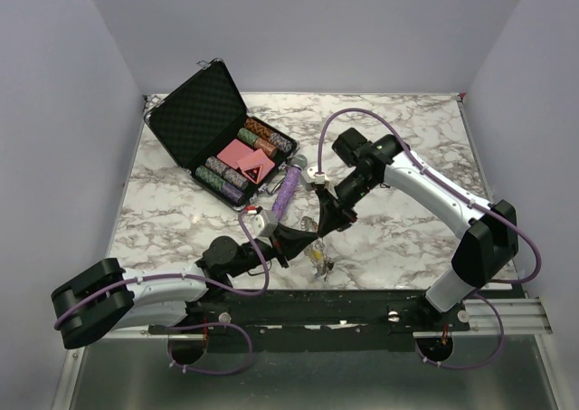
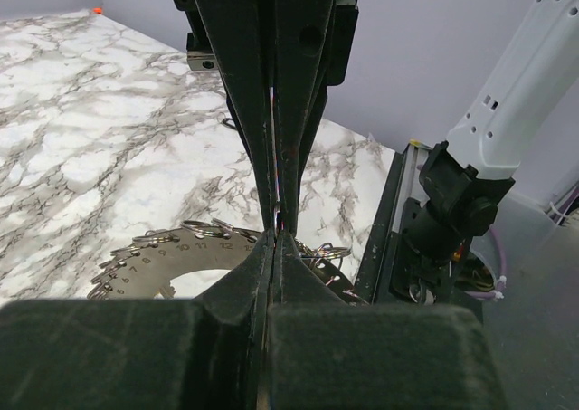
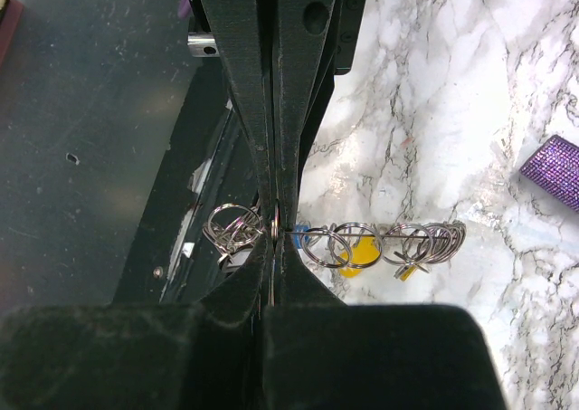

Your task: Put the keys on the keyring

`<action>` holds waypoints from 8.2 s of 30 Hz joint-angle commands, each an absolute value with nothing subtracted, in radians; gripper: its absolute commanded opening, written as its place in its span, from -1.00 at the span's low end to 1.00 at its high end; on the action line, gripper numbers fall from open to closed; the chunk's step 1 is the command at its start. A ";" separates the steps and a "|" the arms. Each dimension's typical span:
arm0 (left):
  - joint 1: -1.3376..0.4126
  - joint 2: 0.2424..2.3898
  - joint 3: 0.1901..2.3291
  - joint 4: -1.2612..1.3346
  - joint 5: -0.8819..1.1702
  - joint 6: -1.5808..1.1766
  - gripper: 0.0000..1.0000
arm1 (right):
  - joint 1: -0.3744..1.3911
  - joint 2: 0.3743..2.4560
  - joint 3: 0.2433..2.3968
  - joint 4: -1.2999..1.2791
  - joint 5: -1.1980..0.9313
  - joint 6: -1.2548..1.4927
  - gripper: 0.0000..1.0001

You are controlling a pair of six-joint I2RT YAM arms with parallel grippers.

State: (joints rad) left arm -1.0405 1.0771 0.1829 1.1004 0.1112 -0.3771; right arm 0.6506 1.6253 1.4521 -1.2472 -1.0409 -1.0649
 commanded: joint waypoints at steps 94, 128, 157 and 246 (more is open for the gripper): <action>-1.017 0.439 0.463 0.046 0.337 0.311 -1.00 | -0.307 1.413 1.244 -0.998 -0.712 -0.933 0.30; -0.934 0.469 0.463 0.026 0.397 0.330 -1.00 | -0.578 2.127 1.568 -1.327 -0.882 -1.847 0.42; -0.920 0.492 0.468 0.021 0.419 0.325 -1.00 | -0.476 2.267 1.692 -1.420 -0.761 -1.741 -0.04; -0.919 0.488 0.474 0.021 0.434 0.313 -1.00 | -0.376 1.956 1.594 -1.420 -0.951 -1.428 -0.99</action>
